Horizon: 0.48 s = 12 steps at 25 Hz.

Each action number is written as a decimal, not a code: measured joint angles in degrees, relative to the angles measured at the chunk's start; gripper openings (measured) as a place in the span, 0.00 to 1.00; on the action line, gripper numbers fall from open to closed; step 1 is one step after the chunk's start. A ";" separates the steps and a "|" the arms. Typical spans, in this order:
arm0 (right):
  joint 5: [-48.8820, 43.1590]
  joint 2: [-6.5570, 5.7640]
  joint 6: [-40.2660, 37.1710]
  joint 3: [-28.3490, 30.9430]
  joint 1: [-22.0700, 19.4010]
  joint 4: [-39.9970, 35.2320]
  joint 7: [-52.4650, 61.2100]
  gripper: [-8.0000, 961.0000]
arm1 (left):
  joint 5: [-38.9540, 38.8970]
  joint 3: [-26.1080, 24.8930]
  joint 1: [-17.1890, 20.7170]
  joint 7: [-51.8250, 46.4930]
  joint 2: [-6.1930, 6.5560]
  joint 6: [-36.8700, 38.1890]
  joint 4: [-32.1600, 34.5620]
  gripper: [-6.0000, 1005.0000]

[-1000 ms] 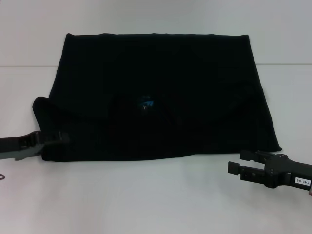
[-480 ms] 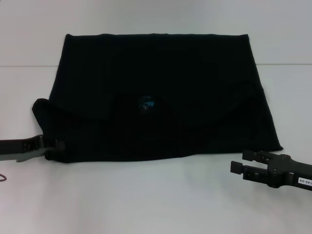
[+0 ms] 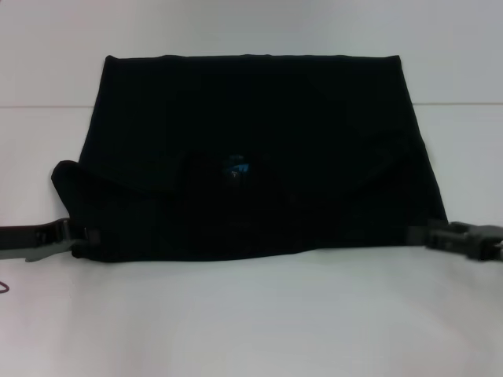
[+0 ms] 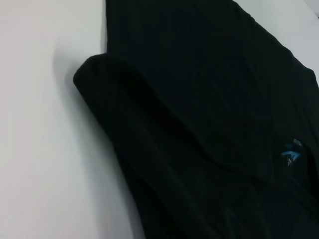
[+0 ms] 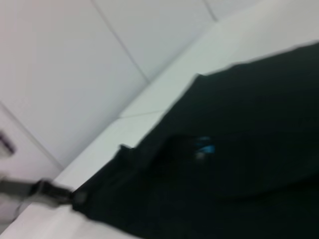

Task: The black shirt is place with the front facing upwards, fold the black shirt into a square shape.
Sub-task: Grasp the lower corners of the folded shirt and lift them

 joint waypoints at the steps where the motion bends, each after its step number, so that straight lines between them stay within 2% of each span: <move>1: -1.39 -0.49 -0.32 -0.37 0.24 -3.06 5.66 0.86 | 0.00 -0.04 -0.02 0.09 0.02 0.13 0.00 0.06; 3: -4.39 -2.37 -1.36 -1.22 1.35 -8.93 17.01 0.86 | 0.00 -0.05 -0.10 0.22 0.08 0.21 0.02 0.04; 7: -12.30 -6.66 -3.21 -2.48 5.54 -15.61 38.28 0.86 | 0.00 -0.09 -0.26 0.72 0.38 0.30 0.10 0.04; 9: -16.53 -7.40 -3.37 -2.51 7.79 -17.73 44.44 0.86 | 0.00 -0.18 -0.31 0.93 0.55 0.38 0.12 0.04; 12: -24.43 -6.78 -2.63 -2.61 12.18 -19.47 47.57 0.86 | 0.00 -0.16 -0.50 1.00 0.64 0.48 0.14 0.04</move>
